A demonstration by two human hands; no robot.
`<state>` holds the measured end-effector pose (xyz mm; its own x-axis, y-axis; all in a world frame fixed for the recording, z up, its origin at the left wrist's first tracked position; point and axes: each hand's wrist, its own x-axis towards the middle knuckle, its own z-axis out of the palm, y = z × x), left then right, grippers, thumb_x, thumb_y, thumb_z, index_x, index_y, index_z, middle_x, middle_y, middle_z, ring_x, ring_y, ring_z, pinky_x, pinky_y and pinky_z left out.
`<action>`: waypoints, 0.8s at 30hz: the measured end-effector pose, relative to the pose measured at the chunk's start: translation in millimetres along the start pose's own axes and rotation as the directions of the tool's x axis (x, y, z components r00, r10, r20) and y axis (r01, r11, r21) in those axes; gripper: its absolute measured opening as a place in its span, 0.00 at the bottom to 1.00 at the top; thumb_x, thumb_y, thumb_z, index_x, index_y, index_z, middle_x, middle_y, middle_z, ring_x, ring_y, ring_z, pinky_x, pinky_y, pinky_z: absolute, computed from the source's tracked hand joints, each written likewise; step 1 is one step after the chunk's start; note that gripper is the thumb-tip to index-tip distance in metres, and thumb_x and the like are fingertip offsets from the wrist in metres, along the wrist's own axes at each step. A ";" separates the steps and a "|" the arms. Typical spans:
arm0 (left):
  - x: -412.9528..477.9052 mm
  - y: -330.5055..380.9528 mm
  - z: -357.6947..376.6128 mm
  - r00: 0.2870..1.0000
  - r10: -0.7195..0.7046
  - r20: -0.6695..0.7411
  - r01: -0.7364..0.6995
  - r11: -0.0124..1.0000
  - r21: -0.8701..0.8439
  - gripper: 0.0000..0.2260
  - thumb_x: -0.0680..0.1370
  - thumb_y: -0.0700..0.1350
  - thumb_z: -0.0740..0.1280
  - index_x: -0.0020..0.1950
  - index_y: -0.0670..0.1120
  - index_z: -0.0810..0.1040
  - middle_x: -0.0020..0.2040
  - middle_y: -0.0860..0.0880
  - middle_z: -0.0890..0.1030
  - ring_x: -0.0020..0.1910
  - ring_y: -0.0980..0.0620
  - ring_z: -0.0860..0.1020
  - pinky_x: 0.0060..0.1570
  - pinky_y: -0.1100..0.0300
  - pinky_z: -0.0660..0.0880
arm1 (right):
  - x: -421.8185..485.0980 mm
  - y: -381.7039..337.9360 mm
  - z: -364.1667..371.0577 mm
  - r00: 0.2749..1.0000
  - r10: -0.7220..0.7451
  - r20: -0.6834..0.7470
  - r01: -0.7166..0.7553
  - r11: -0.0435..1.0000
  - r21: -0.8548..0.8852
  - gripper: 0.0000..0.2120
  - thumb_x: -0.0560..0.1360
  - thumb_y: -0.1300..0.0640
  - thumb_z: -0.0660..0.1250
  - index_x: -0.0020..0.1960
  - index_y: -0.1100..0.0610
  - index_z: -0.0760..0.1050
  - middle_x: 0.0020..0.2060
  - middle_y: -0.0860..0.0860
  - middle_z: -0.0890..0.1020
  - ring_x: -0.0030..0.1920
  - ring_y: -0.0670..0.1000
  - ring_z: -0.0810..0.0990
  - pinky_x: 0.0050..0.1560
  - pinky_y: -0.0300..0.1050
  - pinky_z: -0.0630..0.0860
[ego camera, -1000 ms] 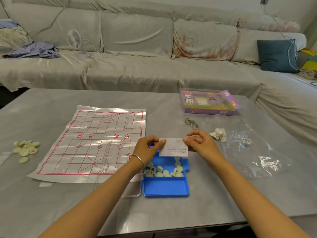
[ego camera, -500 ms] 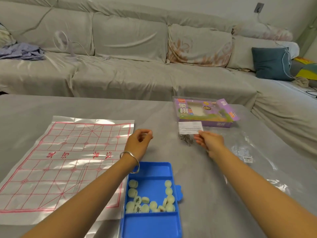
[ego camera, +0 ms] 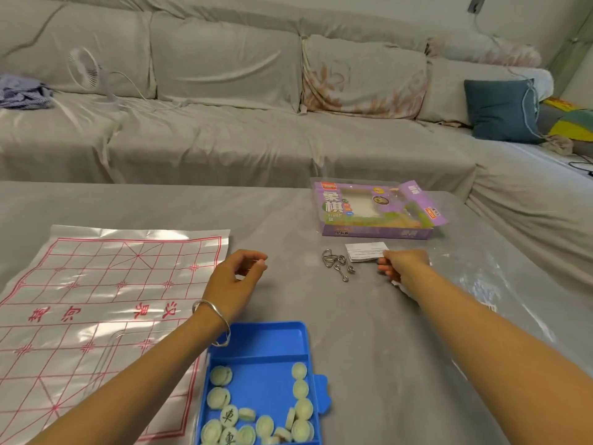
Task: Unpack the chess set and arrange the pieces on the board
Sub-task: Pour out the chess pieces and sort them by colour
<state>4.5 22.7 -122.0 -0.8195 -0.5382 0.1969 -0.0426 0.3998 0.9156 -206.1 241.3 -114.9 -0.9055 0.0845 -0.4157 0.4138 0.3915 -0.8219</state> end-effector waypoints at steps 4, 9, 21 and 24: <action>-4.0 0.8 -3.3 1.000 0.024 -0.001 -0.024 0.999 0.027 0.05 0.78 0.45 0.63 0.52 0.51 0.76 0.49 0.52 0.79 0.47 0.59 0.75 0.41 0.74 0.68 | -0.2 0.4 1.3 1.000 -0.012 -0.015 0.011 1.000 -0.025 0.15 0.77 0.58 0.65 0.32 0.62 0.71 0.28 0.56 0.75 0.14 0.46 0.70 0.22 0.36 0.65; -19.8 8.0 -10.2 0.999 0.040 0.023 -0.041 0.999 0.036 0.06 0.78 0.45 0.63 0.53 0.49 0.77 0.48 0.53 0.79 0.47 0.58 0.75 0.41 0.73 0.69 | -17.2 -2.9 -5.5 0.982 -0.182 -0.059 0.178 0.982 -0.057 0.04 0.73 0.63 0.68 0.44 0.60 0.74 0.37 0.58 0.79 0.27 0.53 0.78 0.36 0.48 0.80; -115.9 -2.5 -59.6 0.907 0.115 0.405 -0.289 0.869 0.401 0.25 0.73 0.67 0.49 0.61 0.56 0.73 0.57 0.57 0.75 0.55 0.62 0.70 0.52 0.75 0.65 | -206.7 32.2 21.4 0.653 -0.591 0.473 0.706 0.702 -0.097 0.08 0.78 0.59 0.62 0.51 0.60 0.80 0.44 0.51 0.83 0.46 0.46 0.81 0.47 0.33 0.75; -131.2 -8.6 -65.7 0.894 0.121 0.430 -0.342 0.805 0.485 0.43 0.66 0.74 0.33 0.65 0.54 0.70 0.65 0.57 0.70 0.63 0.59 0.67 0.61 0.70 0.59 | -235.7 57.5 30.9 0.558 -0.527 0.641 0.809 0.518 -0.279 0.13 0.79 0.52 0.59 0.50 0.57 0.81 0.46 0.49 0.83 0.48 0.45 0.80 0.52 0.41 0.75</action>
<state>150.0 41.1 -132.7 -0.9842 -0.1137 0.1358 -0.0312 0.8659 0.4992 34.0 215.6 -76.2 -0.6640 -0.7462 -0.0482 -0.5441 0.5264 -0.6533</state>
